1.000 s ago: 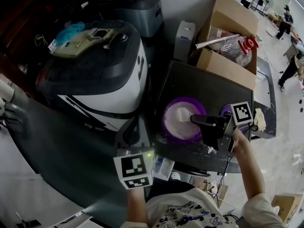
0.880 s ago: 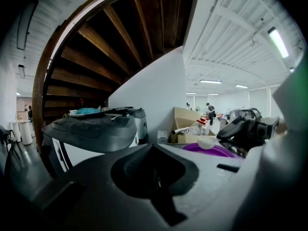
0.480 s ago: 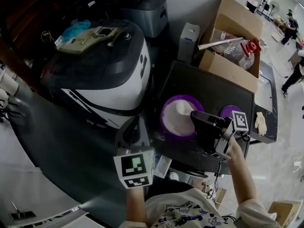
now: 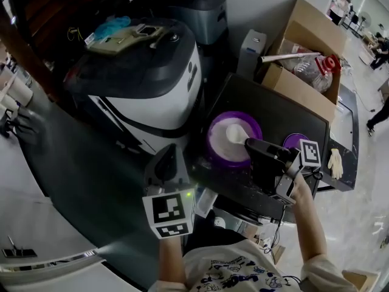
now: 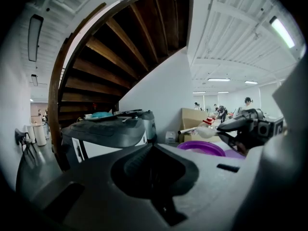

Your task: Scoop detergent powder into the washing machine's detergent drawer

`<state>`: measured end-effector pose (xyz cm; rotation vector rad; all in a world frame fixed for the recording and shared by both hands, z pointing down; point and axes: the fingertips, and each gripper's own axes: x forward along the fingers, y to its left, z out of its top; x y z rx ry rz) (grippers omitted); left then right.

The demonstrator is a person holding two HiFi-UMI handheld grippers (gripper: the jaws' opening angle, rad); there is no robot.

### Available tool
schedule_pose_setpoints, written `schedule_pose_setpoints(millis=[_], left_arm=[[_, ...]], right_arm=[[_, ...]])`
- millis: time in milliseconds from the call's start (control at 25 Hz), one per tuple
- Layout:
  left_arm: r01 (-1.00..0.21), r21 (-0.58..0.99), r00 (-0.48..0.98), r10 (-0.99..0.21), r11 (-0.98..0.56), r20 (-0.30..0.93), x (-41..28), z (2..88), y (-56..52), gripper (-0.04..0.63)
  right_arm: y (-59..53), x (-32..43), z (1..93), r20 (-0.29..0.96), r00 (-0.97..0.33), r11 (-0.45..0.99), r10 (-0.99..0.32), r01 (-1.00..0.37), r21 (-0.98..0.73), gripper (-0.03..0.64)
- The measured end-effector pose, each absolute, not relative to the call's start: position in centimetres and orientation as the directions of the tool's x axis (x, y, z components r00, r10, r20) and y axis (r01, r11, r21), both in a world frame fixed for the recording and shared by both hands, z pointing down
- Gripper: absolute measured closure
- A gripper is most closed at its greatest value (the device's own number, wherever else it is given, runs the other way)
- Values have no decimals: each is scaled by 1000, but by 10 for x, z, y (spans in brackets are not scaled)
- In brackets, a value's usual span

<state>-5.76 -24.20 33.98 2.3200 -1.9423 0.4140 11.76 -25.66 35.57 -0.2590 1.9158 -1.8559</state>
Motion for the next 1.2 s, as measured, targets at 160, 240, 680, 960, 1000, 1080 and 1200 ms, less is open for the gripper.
schedule_pose_setpoints(millis=[160, 240, 680, 960, 1000, 1080, 1200], left_arm=[[-982, -116, 114, -959, -148, 258, -66, 338, -220, 592], [-985, -121, 92, -962, -126, 259, -72, 339, -210, 592], [-991, -130, -4, -961, -33, 277, -103, 346, -164, 592], [-992, -124, -7, -958, -30, 286, -116, 350, -149, 592], [-992, -123, -4, -957, -34, 290, -118, 351, -148, 592], [-992, -119, 5, -955, -42, 298, -121, 354, -145, 592], [-992, -114, 23, -952, -60, 304, -126, 358, -139, 592]], right_arm=[[-241, 111, 351, -201, -892, 81, -405, 184, -980, 595], [-233, 106, 351, -199, -902, 90, -384, 178, -980, 595], [-193, 71, 356, -175, -946, 112, -273, 149, -982, 595], [-173, 57, 367, -140, -955, 116, -260, 113, -987, 595], [-170, 56, 370, -129, -956, 116, -264, 101, -988, 595], [-164, 54, 377, -110, -955, 108, -276, 83, -991, 595], [-155, 51, 388, -80, -952, 111, -295, 49, -993, 595]])
